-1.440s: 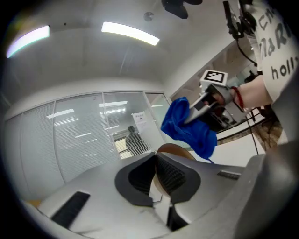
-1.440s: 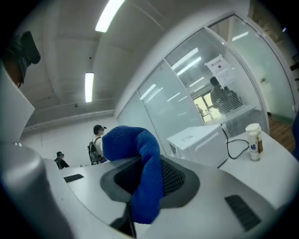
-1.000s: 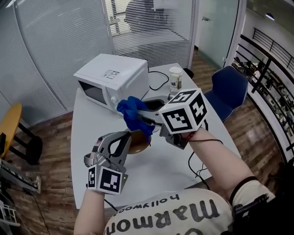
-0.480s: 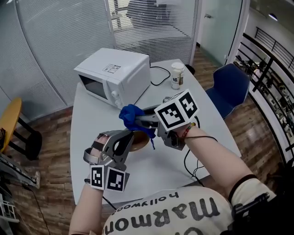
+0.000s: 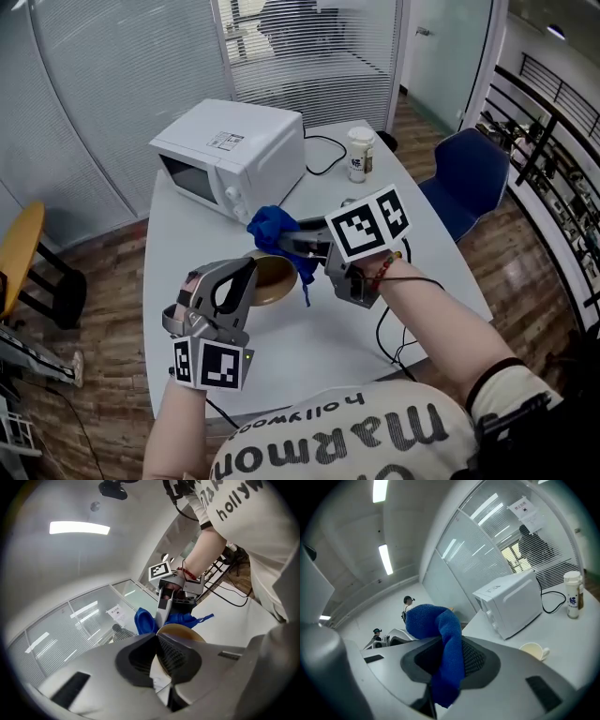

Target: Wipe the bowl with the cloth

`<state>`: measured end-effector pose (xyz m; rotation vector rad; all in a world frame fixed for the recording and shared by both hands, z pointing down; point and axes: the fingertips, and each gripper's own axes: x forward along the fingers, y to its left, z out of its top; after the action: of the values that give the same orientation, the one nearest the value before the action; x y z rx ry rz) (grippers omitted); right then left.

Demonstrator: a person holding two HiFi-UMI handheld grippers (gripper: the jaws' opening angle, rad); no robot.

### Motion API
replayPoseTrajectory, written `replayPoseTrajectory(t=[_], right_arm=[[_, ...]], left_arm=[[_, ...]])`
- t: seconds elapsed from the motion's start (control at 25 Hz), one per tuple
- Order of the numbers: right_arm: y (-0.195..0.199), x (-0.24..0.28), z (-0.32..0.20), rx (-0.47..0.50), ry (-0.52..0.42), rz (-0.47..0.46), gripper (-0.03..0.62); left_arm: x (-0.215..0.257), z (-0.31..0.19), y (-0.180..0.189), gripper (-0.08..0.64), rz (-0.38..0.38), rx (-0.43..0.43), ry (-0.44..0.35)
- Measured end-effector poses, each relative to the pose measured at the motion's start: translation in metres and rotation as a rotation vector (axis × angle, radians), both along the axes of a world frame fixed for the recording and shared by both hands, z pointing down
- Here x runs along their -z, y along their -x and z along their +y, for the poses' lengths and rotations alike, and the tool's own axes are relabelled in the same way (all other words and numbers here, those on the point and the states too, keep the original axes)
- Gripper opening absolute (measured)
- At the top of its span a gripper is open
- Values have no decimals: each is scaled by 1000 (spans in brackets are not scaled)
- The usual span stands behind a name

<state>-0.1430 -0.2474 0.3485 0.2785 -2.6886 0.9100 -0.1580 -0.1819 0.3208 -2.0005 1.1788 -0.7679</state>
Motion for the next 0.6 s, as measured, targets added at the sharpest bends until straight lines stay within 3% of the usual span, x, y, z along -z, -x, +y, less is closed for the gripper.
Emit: replayPoseTrajectory(t=[0.32, 0.48, 0.6], right_arm=[[-5, -1, -4, -31, 75, -59, 98], [-7, 3, -3, -53, 130, -114, 98], [-9, 4, -3, -61, 147, -133, 98]], left_arm=[[15, 1, 8, 6, 118, -4, -40], [22, 2, 21, 6, 339, 38, -12], [20, 0, 30, 6, 414, 84, 42]])
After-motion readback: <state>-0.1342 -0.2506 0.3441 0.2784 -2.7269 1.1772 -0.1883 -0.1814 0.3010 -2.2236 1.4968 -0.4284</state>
